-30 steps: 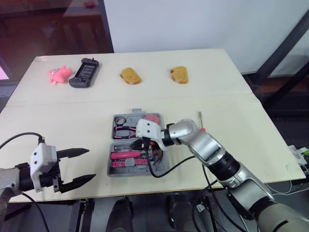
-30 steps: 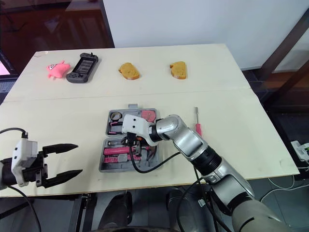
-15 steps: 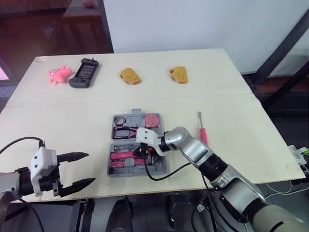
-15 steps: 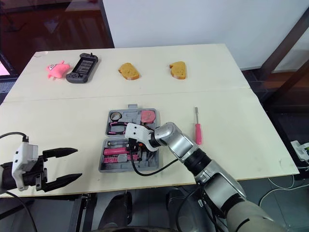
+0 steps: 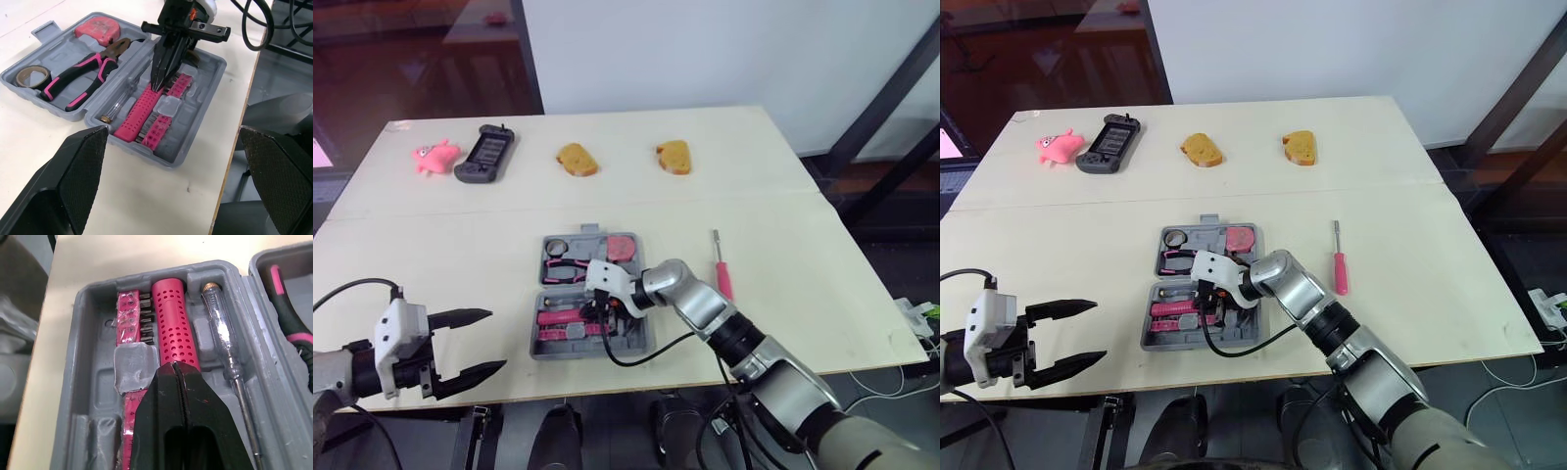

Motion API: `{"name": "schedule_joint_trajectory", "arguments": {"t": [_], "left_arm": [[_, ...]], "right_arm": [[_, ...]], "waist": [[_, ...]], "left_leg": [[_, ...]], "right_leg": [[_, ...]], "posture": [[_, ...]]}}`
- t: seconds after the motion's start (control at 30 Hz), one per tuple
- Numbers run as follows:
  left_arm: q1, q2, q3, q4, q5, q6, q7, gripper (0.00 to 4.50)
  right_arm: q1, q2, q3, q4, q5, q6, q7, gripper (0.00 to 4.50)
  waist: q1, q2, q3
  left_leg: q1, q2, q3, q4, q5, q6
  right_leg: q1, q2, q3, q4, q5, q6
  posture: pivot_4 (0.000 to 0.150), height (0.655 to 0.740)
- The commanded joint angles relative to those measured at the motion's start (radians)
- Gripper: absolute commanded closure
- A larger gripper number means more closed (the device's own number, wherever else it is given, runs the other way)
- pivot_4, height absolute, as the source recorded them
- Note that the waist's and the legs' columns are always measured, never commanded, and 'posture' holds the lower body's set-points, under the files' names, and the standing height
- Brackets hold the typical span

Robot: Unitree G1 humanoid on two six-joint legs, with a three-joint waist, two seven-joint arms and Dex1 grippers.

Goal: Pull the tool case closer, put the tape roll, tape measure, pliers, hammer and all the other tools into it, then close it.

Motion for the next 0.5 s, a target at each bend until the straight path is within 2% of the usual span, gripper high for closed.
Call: {"name": "schedule_joint_trajectory", "arguments": {"t": [0.03,0.3,0.5], "left_arm": [[0.002,-0.003,0.009,-0.015,0.003,-0.008,0.005,0.0],[0.009,-0.001,0.004,-0.003,0.012,-0.018,-0.005,0.0],[0.002,-0.011,0.006,0.004,0.011,-0.014,0.0,0.0]], "right_arm": [[0.047,-0.003,0.038,0.114,-0.028,0.052,0.019,4.46],[0.036,-0.017,0.067,0.154,-0.067,0.067,0.068,4.46],[0.02,0.008,-0.047,0.06,0.031,-0.031,0.09,4.46]], "waist": [[0.0,0.0,-0.003],[0.002,0.0,-0.008],[0.003,0.0,-0.008]], "left_leg": [[0.0,0.0,0.0,0.0,0.0,0.0],[0.0,0.0,0.0,0.0,0.0,0.0],[0.0,0.0,0.0,0.0,0.0,0.0]], "right_leg": [[0.0,0.0,0.0,0.0,0.0,0.0],[0.002,0.0,0.0,-0.002,-0.002,-0.002],[0.002,-0.001,0.0,-0.003,-0.002,-0.002]], "posture": [[0.15,0.74],[0.15,0.74],[0.15,0.74]]}}
